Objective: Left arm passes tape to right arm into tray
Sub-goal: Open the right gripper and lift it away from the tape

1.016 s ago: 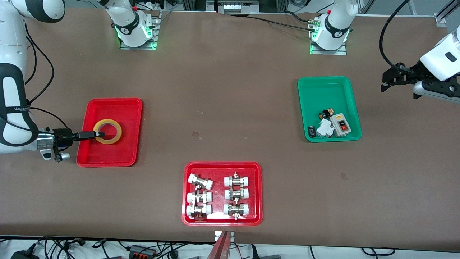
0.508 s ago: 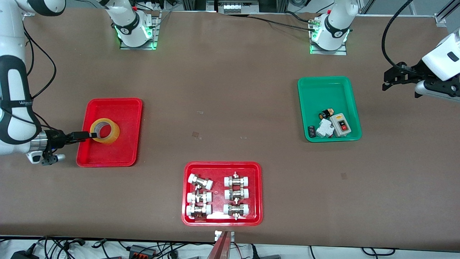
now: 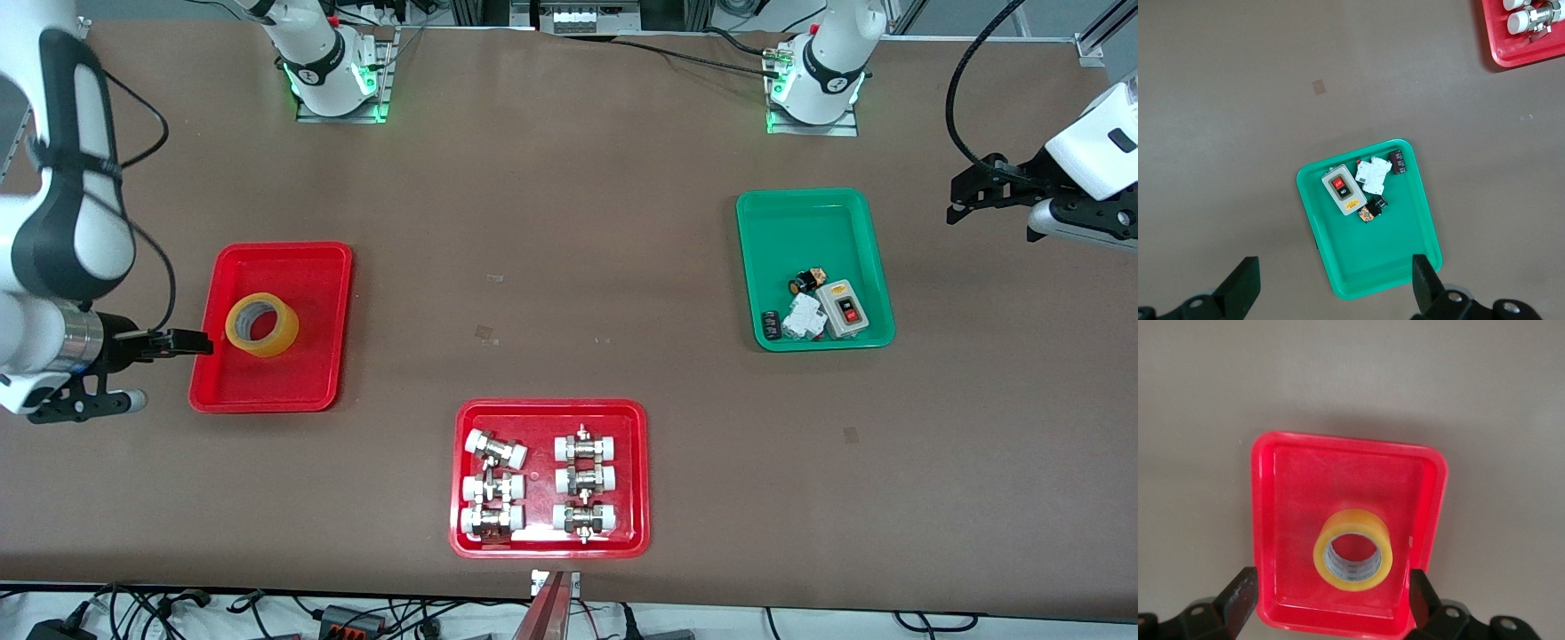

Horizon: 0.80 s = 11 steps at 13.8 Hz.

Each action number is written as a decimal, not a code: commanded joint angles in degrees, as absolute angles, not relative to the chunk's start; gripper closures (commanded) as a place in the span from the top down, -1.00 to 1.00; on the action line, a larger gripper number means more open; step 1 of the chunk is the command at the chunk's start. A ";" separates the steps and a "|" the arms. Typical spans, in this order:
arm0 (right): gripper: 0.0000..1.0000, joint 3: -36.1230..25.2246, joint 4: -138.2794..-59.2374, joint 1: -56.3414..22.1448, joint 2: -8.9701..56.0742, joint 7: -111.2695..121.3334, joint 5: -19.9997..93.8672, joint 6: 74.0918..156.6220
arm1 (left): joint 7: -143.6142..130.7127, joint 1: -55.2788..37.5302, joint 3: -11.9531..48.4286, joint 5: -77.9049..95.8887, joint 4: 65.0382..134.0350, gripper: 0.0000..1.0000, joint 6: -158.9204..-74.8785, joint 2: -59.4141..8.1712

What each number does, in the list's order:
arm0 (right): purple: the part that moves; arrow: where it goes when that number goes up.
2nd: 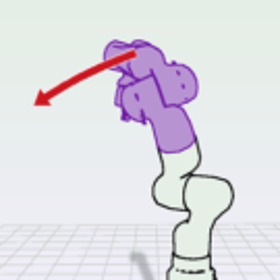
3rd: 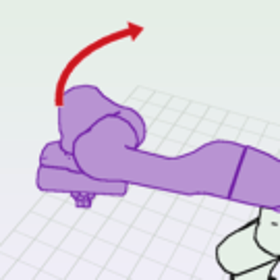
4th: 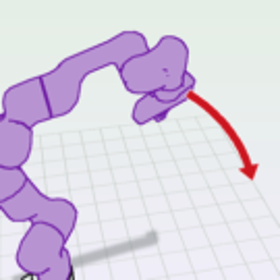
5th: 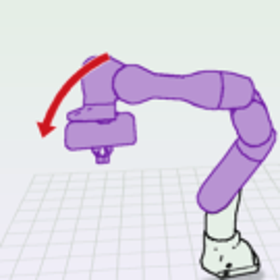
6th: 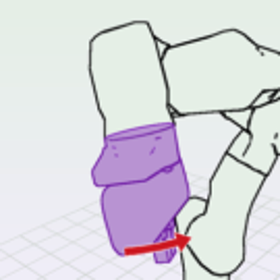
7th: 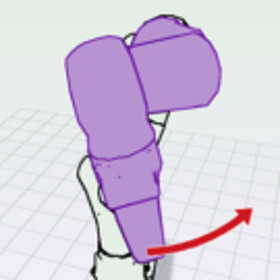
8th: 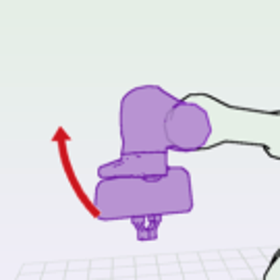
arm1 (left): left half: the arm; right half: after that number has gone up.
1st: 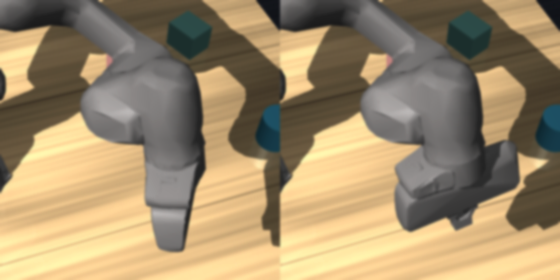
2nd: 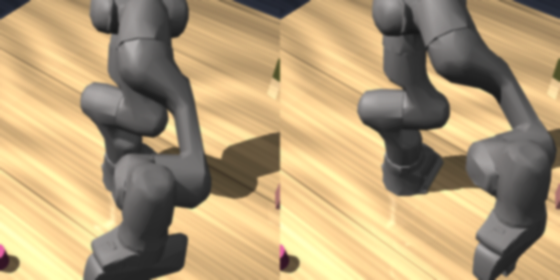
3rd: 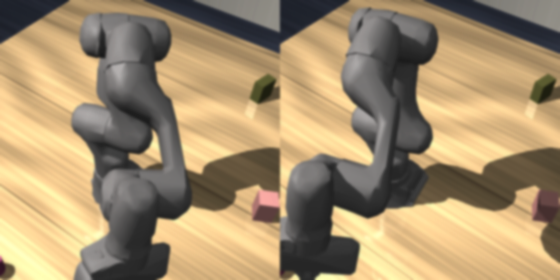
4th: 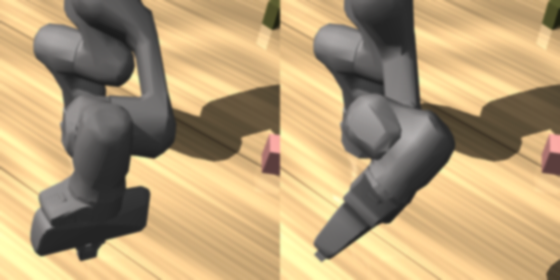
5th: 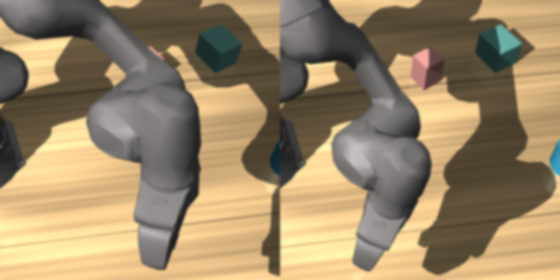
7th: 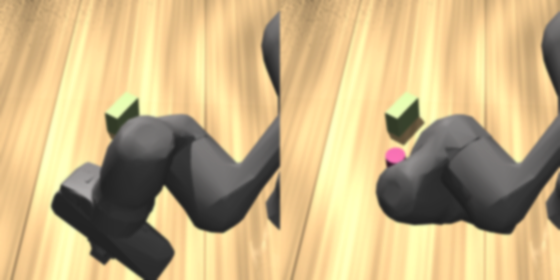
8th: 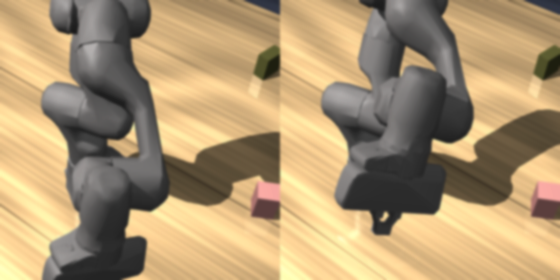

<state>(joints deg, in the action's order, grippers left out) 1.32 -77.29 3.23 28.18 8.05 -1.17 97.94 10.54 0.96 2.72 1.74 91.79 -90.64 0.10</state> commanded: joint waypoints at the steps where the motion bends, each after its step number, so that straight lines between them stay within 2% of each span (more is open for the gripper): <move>1: 1.00 0.97 -77.78 2.99 23.13 6.85 -2.55 95.89 | 11.78 0.88 2.37 0.35 92.37 1.00 -90.18 0.79; 4: 1.00 0.79 -73.31 3.25 19.43 5.64 -2.20 91.07 | 11.78 0.97 2.37 0.26 92.37 1.00 -90.26 0.70; 11: 1.00 0.70 -74.00 2.73 16.00 -0.26 -2.20 90.96 | 11.78 3.06 2.28 0.26 92.55 1.00 -90.35 0.62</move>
<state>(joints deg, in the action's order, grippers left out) 0.62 -73.51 3.06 17.03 0.94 -1.73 91.04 10.54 1.68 2.34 1.72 91.89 -90.47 0.10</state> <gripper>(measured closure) 0.000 0.000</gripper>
